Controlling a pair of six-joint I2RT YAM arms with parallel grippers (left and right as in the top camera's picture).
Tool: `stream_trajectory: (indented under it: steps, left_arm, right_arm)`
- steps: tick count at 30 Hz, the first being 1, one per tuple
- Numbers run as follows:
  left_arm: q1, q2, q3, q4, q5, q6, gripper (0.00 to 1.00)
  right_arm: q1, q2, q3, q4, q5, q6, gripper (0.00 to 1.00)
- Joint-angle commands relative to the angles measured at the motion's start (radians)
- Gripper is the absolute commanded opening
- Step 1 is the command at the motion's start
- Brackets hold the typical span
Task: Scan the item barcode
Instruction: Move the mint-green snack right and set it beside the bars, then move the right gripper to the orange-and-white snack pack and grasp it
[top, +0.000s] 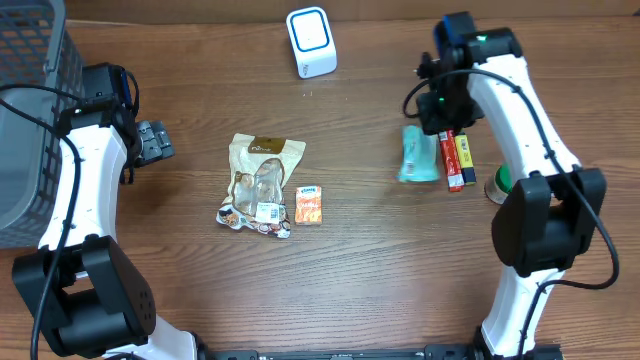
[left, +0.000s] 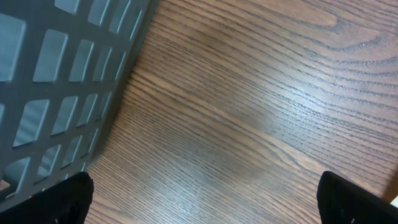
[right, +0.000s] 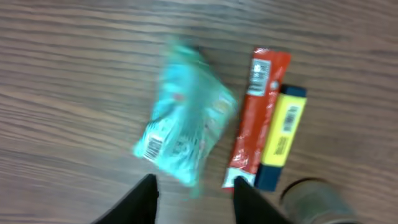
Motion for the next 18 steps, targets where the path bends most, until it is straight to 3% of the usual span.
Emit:
stream_trajectory:
  steps: [1,6,11,18]
  left_arm:
    - [-0.006,-0.015,0.015,0.002,-0.01,0.004,1.0]
    - [-0.006,-0.015,0.015,0.002,-0.01,0.004,1.0]
    - [-0.006,-0.015,0.015,0.002,-0.01,0.004,1.0]
    - [-0.006,-0.015,0.015,0.002,-0.01,0.004,1.0]
  right_arm:
    - [-0.023,-0.009,-0.045,0.043,-0.023,0.047,0.54]
    - [-0.015,-0.009,-0.093,0.122,-0.237,0.153,0.51]
    - [0.034,-0.009,-0.146,0.138,-0.453,0.153,0.49]
    - [0.172,-0.009,-0.232,0.179,-0.526,0.23,0.49]
